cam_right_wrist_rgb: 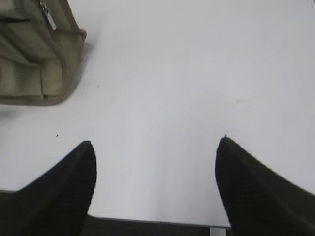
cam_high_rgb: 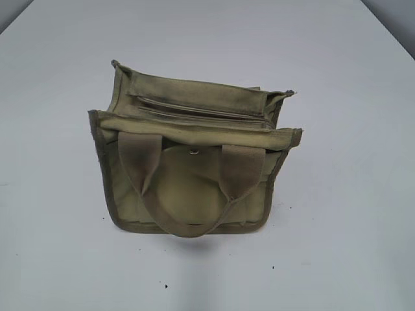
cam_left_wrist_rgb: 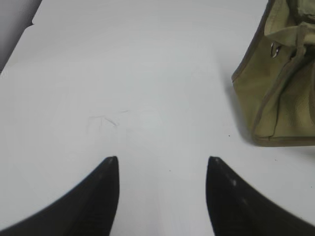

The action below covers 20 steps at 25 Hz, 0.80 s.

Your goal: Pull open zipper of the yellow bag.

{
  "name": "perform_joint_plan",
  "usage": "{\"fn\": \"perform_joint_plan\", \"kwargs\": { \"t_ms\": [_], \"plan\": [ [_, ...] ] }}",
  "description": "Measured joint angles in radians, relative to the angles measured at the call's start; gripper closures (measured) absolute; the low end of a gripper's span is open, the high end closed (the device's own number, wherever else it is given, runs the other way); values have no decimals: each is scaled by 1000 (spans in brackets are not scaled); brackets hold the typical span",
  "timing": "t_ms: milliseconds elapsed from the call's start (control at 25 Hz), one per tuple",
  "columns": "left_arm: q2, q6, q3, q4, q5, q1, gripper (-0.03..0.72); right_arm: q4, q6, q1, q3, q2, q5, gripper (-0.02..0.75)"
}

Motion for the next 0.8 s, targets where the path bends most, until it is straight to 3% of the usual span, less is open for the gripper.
{"fn": "perform_joint_plan", "kwargs": {
  "t_ms": [800],
  "plan": [
    [0, 0, 0, 0, 0, 0, 252, 3, 0, 57, 0, -30, 0, 155]
  ]
}}
